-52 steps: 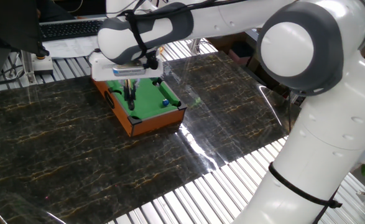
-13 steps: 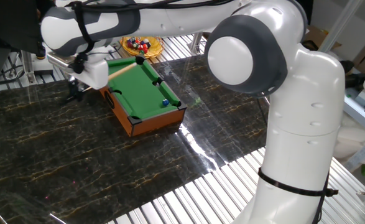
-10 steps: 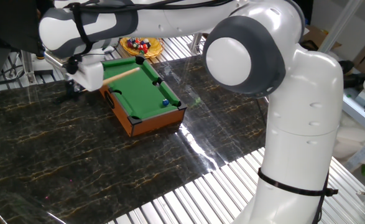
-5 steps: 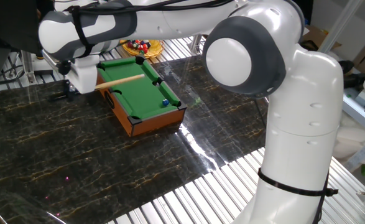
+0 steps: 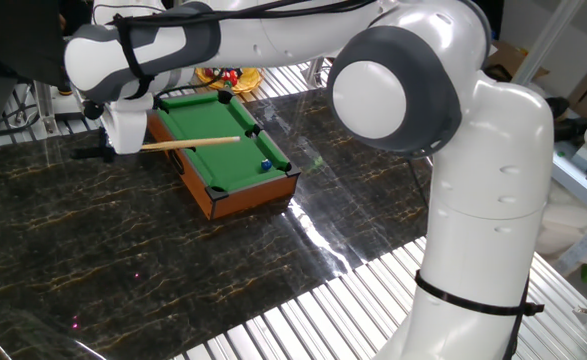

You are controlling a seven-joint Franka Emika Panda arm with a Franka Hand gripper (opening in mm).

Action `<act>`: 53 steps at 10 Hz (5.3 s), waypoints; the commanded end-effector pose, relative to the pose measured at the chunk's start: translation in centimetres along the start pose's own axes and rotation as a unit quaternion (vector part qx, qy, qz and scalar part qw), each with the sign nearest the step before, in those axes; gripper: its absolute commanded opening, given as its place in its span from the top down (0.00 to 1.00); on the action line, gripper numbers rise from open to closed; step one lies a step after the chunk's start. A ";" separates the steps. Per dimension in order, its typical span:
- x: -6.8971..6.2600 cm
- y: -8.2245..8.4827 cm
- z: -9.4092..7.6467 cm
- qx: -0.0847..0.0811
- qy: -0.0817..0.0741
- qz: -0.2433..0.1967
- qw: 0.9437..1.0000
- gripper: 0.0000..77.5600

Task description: Hit the pool ball

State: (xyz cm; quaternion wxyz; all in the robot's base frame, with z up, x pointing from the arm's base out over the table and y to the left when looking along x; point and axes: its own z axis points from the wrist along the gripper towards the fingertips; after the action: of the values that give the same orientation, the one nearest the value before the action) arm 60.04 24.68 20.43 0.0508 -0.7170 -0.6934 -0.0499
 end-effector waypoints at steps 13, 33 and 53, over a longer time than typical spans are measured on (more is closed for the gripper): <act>-2.9 3.2 2.6 -0.039 0.006 0.094 0.995 0.99; -5.8 6.1 4.5 -0.052 -0.006 0.146 0.988 0.99; -7.4 7.7 4.6 -0.064 -0.005 0.193 0.979 0.99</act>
State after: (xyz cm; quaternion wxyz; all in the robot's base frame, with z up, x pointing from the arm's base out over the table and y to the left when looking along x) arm 66.88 17.90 14.24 0.0195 -0.8286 -0.5544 -0.0751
